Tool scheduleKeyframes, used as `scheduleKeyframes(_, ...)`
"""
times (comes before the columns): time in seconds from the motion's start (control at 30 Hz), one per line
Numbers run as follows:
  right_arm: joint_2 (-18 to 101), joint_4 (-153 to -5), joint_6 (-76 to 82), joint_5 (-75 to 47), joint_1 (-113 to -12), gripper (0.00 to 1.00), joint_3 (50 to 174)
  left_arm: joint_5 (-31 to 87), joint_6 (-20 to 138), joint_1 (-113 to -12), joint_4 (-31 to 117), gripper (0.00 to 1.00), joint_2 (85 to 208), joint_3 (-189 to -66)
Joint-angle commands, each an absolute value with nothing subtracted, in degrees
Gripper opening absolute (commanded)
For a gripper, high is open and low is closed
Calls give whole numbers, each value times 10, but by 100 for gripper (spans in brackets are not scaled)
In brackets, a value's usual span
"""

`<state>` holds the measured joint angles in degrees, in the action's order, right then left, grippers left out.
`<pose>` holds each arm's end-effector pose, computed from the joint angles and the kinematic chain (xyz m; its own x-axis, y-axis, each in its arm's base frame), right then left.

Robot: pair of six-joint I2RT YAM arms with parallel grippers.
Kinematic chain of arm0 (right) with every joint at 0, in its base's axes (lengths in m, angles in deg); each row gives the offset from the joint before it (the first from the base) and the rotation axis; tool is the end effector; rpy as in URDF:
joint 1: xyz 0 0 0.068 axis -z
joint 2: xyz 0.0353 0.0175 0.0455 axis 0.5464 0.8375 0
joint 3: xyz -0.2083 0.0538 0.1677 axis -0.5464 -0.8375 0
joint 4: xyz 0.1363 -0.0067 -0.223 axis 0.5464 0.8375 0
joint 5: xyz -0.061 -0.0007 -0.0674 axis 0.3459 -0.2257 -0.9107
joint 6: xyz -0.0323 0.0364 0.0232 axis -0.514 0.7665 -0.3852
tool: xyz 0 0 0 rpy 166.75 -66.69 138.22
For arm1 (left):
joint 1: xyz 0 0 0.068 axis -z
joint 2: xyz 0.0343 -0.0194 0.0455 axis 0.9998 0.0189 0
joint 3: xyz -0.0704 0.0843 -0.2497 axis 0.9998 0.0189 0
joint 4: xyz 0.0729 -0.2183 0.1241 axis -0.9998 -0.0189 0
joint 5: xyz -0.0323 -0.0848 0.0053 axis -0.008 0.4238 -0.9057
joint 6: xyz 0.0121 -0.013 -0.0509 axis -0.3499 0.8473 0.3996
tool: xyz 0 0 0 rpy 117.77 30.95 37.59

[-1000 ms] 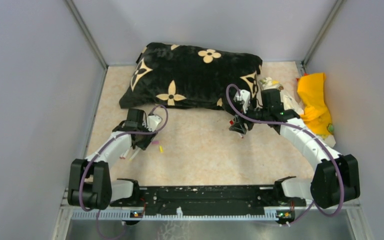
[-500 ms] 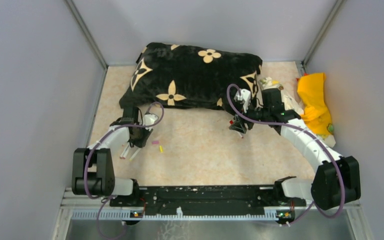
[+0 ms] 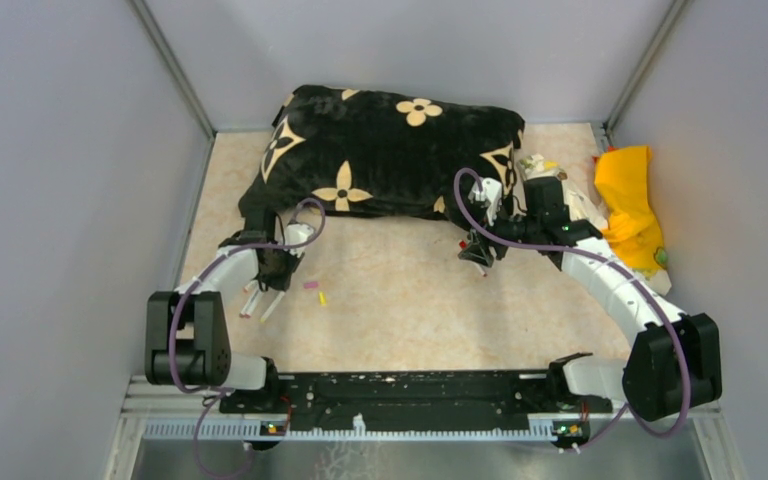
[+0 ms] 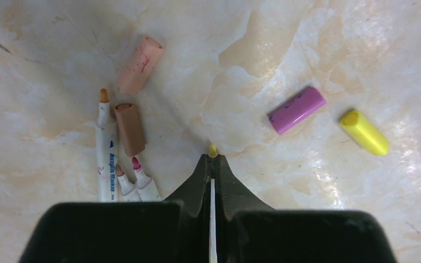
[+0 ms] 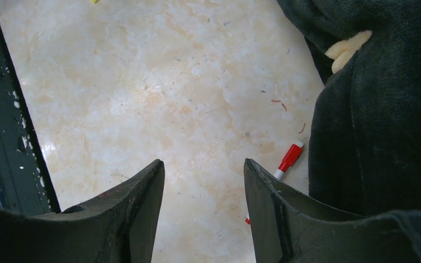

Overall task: Insert the pens into the pen caps
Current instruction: Pick up the pen from the center of the board.

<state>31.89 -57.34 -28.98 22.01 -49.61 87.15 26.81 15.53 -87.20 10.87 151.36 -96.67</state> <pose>0.2414 0.0970 0.2651 -0.2975 -0.4133 -0.8606 -0.9005 0.4209 0.1092 0.2428 -0.0118 0.1642 -0.7560 0.5406 -0.3690 0.5512 0.8299 0.0866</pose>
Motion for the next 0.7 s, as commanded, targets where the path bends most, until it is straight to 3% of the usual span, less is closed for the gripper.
scheduleKeyframes(0.0,303,-589,-293,224,-502,55,874,336,176,-872,105,0,1495,-991)
scheduleKeyframes(0.4,316,-590,-296,227,-502,55,871,335,285,-869,128,0,1442,-1025)
scheduleKeyframes(0.67,319,-606,-288,317,-508,54,855,410,427,-835,181,0,1389,-1046)
